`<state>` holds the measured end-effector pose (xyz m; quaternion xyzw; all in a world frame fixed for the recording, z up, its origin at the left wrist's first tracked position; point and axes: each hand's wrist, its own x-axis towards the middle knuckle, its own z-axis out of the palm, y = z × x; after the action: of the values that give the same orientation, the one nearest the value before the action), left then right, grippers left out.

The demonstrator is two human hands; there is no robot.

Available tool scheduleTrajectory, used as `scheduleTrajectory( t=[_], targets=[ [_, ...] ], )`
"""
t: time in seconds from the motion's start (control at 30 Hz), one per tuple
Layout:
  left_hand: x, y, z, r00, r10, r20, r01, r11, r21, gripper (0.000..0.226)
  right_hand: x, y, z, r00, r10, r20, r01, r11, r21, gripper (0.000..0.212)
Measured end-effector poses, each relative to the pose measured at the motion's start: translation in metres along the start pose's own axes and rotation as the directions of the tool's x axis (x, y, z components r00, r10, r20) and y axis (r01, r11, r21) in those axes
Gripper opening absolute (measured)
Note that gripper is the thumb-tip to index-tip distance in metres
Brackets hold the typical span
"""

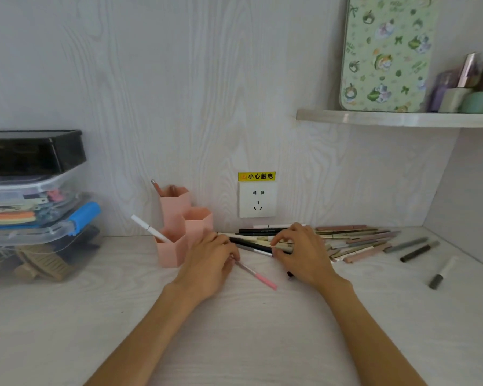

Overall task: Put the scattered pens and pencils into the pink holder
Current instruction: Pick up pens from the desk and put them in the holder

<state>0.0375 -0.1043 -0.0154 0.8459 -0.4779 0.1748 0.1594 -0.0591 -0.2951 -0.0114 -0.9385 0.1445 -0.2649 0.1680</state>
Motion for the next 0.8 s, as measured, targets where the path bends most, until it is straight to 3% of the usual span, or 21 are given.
scheduleTrajectory(
  t=[0.17,0.3,0.4,0.53,0.67,0.8],
  targets=[
    [-0.013,-0.005,-0.017,0.995,0.044,0.086,-0.030,0.987,-0.157,0.010,0.004,0.006,0.000,0.986,0.094,-0.138,-0.088,0.995,0.046,0.024],
    [-0.019,-0.004,-0.020,0.996,-0.018,0.082,0.036,0.975,-0.218,0.024,0.011,0.016,-0.003,0.974,0.151,-0.168,-0.151,0.988,0.017,0.027],
    [-0.023,-0.008,-0.018,0.992,-0.053,0.117,0.062,0.995,-0.073,0.034,0.022,0.024,-0.006,0.990,0.122,-0.065,-0.123,0.992,-0.025,0.033],
    [-0.028,-0.009,-0.017,0.989,-0.064,0.136,0.064,0.998,0.006,0.035,0.038,0.023,-0.009,0.978,0.030,0.206,0.002,0.988,-0.154,0.032],
    [-0.026,-0.005,-0.022,0.984,-0.151,0.092,0.153,0.988,-0.014,0.029,0.050,0.013,-0.011,0.967,-0.024,0.252,0.083,0.970,-0.229,0.026],
    [-0.028,-0.004,-0.029,0.942,-0.329,0.061,0.327,0.944,0.036,0.029,0.058,0.001,-0.009,0.952,0.020,0.305,0.054,0.971,-0.231,0.025]
  ],
)
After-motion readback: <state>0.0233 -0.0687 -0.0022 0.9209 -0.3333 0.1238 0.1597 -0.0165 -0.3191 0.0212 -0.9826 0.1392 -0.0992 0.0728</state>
